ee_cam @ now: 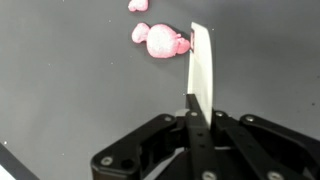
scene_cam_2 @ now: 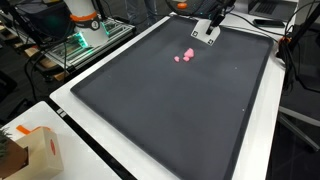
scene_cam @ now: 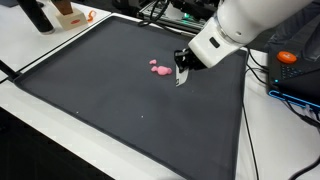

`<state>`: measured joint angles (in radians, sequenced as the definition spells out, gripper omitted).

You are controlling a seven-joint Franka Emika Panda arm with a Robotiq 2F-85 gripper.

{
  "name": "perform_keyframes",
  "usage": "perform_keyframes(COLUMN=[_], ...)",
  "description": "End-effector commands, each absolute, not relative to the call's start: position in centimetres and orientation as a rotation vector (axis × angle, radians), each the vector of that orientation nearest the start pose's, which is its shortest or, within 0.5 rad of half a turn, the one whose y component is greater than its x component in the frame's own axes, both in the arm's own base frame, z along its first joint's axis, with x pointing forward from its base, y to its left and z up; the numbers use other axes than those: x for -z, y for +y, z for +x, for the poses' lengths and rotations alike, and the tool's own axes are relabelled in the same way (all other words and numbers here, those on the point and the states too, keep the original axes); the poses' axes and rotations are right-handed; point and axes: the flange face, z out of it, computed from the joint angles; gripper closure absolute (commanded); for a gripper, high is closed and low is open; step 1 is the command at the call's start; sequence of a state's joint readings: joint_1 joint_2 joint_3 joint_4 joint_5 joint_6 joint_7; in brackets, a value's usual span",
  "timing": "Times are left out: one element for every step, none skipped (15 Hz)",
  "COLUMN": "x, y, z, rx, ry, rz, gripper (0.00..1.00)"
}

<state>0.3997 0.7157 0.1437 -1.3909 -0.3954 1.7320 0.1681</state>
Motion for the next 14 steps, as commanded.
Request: perform_keyframes(x=[-26.9,-27.1,-27.2,-27.3,-27.4,-27.6,-27.7,-27.8,-27.9,-28.1,-28.2,-28.3,-28.4,-28.4], y=[30.2,29.8,29.5,29.0,28.5,28.1,27.5,26.9,26.3,25.6,25.0,24.1,23.3,22.3], z=[62.3,62.5,62.7,62.9,63.1,63.3,63.4,63.5,63.7,63.8,64.0,64.1,64.1,64.1], rx=[-0.465,-0.460,-0.456,-0.451,-0.447,-0.443,-0.438,-0.433,-0.428,-0.415,-0.400,-0.383,-0.363,-0.344], ry=[-0.818,-0.801,-0.783,-0.761,-0.740,-0.719,-0.694,-0.667,-0.642,-0.611,-0.583,-0.547,-0.511,-0.472], rz=[-3.368,-3.367,-3.366,-3.365,-3.362,-3.360,-3.353,-3.348,-3.336,-3.321,-3.307,-3.289,-3.272,-3.256], gripper=[0.99,0.99,0.99,0.99,0.99,0.99,0.99,0.99,0.99,0.99,0.99,0.99,0.99,0.99])
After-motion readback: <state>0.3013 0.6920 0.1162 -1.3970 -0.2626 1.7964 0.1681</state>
